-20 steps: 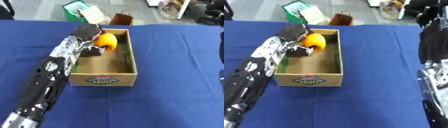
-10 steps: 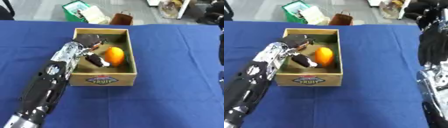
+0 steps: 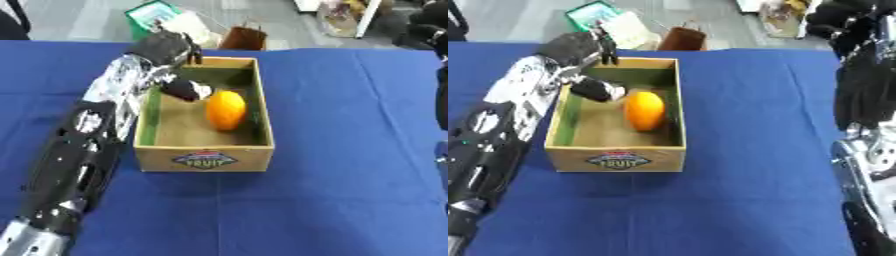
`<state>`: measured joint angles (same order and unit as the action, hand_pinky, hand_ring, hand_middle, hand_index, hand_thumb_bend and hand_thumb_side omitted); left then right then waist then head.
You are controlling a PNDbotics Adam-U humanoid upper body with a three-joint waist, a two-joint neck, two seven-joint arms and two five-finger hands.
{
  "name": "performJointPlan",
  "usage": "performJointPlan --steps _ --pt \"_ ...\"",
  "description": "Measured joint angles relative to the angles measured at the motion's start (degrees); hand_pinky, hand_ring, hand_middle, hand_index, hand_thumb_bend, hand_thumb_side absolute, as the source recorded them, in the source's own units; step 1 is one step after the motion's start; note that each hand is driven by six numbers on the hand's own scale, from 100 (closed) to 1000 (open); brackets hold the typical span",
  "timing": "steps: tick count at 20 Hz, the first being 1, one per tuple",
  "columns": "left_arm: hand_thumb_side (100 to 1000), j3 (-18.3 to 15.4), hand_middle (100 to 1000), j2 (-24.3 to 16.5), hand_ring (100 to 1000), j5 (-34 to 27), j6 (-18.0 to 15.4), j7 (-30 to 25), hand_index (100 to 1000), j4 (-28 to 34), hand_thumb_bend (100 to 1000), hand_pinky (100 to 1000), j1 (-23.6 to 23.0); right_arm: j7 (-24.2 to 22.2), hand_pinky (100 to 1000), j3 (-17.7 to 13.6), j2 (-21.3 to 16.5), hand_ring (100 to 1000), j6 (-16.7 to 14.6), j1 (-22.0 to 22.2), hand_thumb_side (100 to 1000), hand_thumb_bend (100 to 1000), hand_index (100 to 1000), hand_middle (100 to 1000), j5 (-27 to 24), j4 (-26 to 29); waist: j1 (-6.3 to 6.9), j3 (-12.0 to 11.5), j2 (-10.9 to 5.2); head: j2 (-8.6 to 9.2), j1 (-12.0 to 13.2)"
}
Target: Pick up objects on the table and place them in the box.
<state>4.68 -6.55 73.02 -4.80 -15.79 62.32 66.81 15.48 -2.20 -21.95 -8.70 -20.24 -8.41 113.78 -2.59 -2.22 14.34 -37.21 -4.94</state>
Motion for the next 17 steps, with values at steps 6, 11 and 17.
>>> performJointPlan --steps 6,11,17 --pt "597 -6.85 501 -3.52 553 -4.83 4.53 4.90 695 8.00 100 470 0.36 0.03 707 0.05 -0.02 673 -0.04 0.05 1000 100 733 603 -0.09 0.00 -0.25 -0.72 -0.14 -0.49 -0.47" --pt "620 -12.01 523 -7.14 554 -8.84 7.03 8.88 721 14.54 100 472 -0.68 0.29 707 -0.29 -0.30 673 -0.29 0.21 1000 100 734 604 -0.08 0.00 -0.84 -1.46 -0.14 -0.30 0.09" --pt "680 -14.93 565 -10.35 571 -13.70 5.76 13.74 746 22.45 108 501 -6.93 1.06 707 -0.95 -1.12 676 -0.91 0.47 1000 100 739 609 0.05 0.00 -1.22 -2.70 0.12 0.16 -0.23"
